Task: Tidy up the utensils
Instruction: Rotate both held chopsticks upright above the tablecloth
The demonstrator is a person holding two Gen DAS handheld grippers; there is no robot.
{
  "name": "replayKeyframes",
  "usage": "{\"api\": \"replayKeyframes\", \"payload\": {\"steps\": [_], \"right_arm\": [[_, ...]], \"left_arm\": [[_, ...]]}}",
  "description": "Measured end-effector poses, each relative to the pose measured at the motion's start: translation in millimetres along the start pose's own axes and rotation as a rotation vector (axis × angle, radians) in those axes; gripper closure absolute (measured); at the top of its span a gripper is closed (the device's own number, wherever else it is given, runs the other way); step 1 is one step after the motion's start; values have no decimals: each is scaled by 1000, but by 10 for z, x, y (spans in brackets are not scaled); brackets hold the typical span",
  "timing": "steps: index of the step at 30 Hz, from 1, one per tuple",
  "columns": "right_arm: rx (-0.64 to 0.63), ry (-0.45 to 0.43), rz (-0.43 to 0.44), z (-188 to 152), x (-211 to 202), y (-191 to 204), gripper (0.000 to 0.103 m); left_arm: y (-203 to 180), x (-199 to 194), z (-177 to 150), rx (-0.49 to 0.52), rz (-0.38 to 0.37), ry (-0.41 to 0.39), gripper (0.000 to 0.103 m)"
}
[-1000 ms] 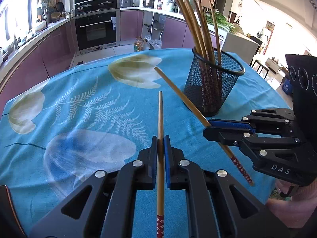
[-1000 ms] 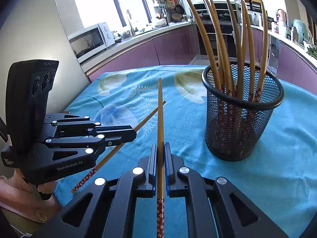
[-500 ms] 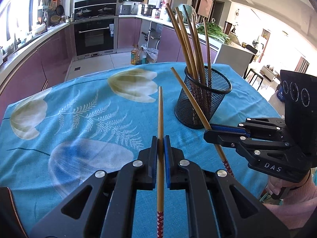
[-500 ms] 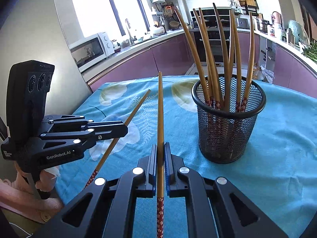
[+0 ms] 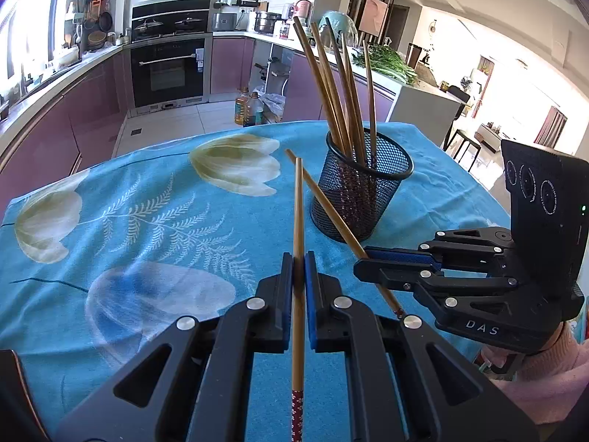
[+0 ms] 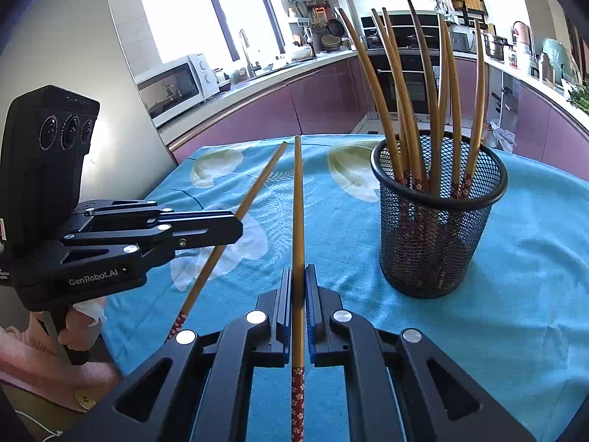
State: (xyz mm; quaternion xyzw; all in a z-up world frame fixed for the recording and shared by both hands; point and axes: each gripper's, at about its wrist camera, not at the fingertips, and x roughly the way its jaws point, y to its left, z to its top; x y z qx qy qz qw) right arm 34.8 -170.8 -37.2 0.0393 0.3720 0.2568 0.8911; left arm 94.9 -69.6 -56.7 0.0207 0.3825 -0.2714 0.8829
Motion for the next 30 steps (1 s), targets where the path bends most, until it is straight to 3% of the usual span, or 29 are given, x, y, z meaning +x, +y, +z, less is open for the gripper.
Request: {"api": "replayKeyframes", "payload": {"steps": [13, 30], "right_arm": [[-7, -28, 6, -12, -71, 25, 97], [13, -74, -46, -1, -231, -24, 97]], "left_arm": [[-36, 66, -22, 10, -28, 25, 95], [-57, -41, 4, 21, -30, -6, 96]]}}
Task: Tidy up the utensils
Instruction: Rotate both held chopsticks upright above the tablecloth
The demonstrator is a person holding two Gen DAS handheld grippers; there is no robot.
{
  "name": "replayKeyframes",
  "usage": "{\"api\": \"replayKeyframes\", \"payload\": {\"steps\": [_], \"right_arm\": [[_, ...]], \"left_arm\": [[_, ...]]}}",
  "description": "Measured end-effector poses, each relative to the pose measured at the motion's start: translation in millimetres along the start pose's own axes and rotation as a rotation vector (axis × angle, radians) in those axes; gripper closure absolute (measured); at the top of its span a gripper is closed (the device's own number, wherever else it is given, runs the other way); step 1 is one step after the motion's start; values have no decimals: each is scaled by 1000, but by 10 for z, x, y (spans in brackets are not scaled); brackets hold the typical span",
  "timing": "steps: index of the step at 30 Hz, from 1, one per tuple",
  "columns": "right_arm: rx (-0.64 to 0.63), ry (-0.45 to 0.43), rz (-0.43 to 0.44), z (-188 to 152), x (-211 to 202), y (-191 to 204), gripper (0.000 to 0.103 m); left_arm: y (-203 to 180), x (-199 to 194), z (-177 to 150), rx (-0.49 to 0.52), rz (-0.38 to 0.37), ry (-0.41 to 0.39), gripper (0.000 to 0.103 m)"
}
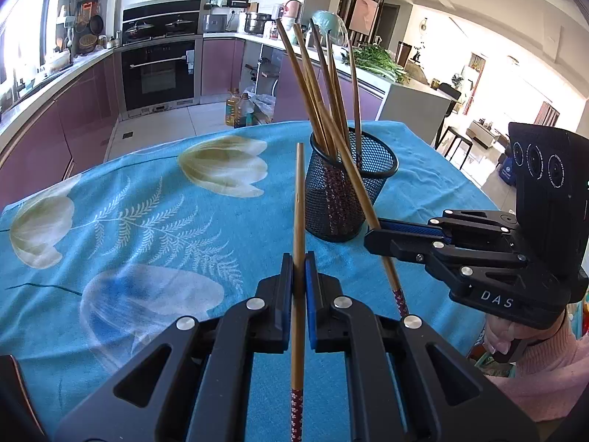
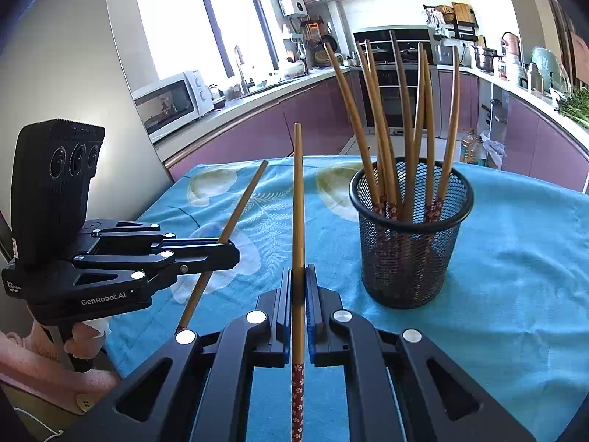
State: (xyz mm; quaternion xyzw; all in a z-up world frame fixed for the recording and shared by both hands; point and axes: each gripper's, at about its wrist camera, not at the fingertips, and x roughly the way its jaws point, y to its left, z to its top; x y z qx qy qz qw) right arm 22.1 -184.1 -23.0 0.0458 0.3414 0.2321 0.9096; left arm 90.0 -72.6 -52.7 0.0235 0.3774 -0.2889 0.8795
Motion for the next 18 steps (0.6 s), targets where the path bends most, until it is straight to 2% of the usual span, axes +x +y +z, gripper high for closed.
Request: {"api": "replayKeyframes", "payload": {"steps": [18], "right_arm": [[-3, -80, -43, 84, -262, -112, 97]], "left_arm": [[-47, -192, 80, 5, -17, -49, 96]]}}
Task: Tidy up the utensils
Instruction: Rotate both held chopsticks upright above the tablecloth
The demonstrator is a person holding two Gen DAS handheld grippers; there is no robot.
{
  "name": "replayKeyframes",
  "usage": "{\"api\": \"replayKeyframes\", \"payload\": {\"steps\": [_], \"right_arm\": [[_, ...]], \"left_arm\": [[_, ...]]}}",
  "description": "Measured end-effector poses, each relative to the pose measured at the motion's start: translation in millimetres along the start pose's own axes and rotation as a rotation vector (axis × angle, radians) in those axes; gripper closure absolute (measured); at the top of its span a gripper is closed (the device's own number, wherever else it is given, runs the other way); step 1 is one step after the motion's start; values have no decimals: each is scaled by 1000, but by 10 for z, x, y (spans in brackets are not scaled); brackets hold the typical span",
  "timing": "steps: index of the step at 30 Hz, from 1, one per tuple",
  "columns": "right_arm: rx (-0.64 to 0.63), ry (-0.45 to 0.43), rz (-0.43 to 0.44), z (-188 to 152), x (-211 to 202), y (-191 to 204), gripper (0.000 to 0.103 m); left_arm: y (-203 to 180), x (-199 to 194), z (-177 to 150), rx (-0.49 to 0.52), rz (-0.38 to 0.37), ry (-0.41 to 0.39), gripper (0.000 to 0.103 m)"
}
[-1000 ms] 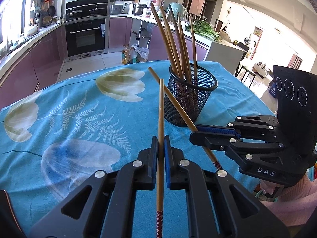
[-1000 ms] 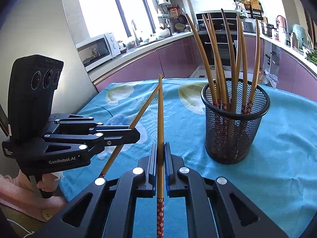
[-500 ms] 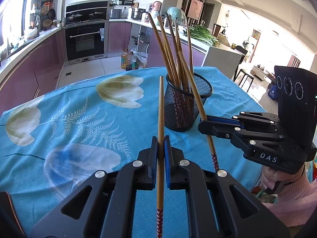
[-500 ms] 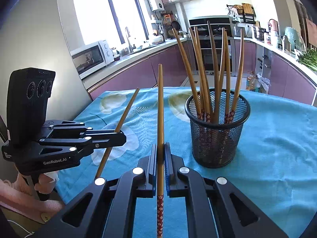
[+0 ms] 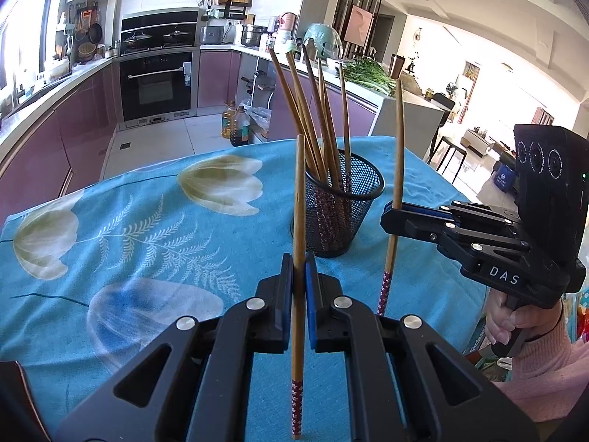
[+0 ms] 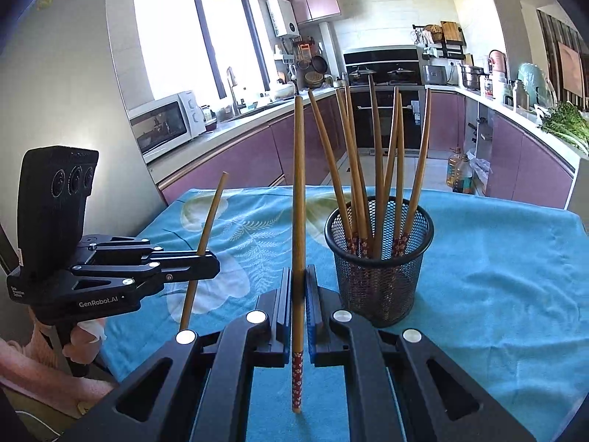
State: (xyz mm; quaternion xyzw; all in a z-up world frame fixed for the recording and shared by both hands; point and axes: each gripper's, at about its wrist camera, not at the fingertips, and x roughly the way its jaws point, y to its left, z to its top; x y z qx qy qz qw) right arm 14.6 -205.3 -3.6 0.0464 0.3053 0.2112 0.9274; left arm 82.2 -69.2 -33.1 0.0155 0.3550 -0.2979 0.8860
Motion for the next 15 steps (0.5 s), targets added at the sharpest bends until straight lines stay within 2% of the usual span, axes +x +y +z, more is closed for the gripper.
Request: {"api": "replayKeyframes", "payload": {"steps": [15], "right_arm": [[-5, -32, -14, 76, -62, 41, 97]], "left_arm": [[0, -166, 69, -4, -27, -38, 96]]}}
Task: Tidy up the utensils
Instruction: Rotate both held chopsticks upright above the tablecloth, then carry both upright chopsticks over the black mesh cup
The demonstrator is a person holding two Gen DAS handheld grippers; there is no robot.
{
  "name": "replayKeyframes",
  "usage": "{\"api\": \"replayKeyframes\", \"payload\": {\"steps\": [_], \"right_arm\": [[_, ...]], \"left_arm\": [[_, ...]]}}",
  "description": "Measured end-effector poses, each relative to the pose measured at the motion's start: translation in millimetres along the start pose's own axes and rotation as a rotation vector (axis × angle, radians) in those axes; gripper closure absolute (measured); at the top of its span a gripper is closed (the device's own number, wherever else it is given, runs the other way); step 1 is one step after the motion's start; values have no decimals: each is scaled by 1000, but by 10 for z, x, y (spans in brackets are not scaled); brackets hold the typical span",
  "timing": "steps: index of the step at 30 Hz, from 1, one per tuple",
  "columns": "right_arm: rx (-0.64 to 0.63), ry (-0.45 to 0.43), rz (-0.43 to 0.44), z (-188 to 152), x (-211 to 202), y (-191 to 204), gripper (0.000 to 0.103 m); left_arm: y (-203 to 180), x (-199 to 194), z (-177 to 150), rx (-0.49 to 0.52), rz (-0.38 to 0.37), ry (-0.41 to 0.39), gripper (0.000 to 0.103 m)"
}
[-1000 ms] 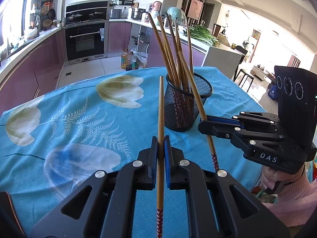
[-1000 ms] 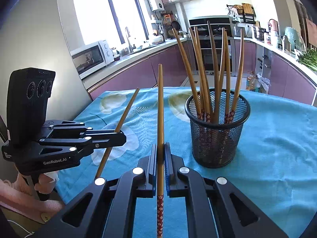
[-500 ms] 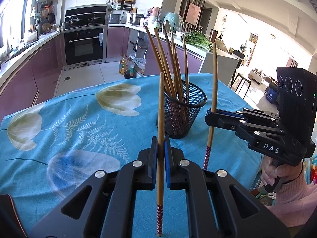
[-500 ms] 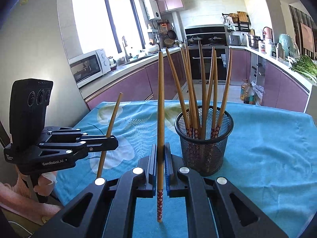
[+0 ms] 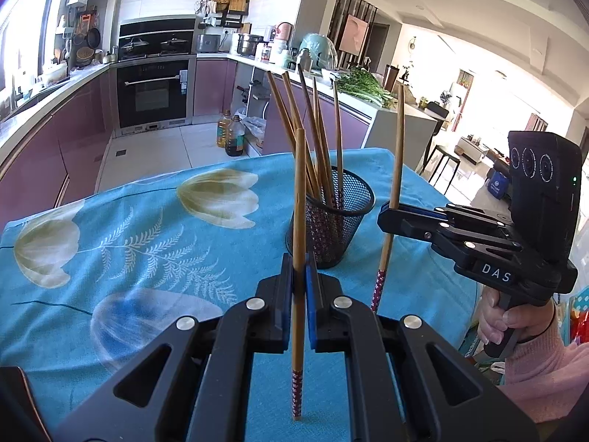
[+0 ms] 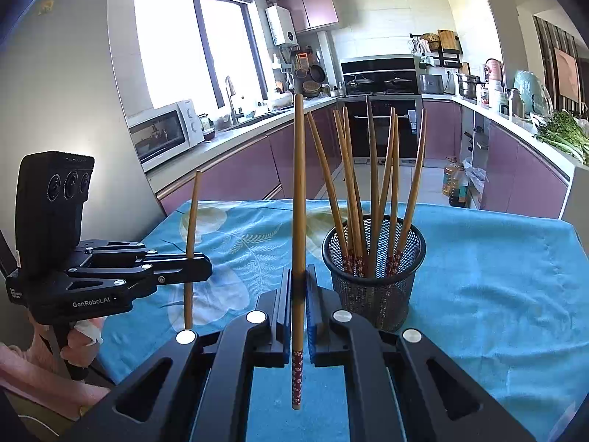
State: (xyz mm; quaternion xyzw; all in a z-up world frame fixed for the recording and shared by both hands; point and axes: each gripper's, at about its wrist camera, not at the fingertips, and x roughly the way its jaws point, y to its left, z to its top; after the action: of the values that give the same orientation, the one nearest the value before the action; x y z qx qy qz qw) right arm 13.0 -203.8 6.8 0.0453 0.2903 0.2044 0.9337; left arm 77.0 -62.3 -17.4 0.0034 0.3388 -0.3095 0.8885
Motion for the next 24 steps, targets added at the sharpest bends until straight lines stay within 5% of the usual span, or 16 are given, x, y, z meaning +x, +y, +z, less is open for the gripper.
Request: {"api": "replayKeyframes", "payload": {"steps": [24], "right_arm": [[26, -16, -20, 94, 22, 63, 97]], "left_arm": [[79, -165, 153, 9, -30, -18, 96]]}}
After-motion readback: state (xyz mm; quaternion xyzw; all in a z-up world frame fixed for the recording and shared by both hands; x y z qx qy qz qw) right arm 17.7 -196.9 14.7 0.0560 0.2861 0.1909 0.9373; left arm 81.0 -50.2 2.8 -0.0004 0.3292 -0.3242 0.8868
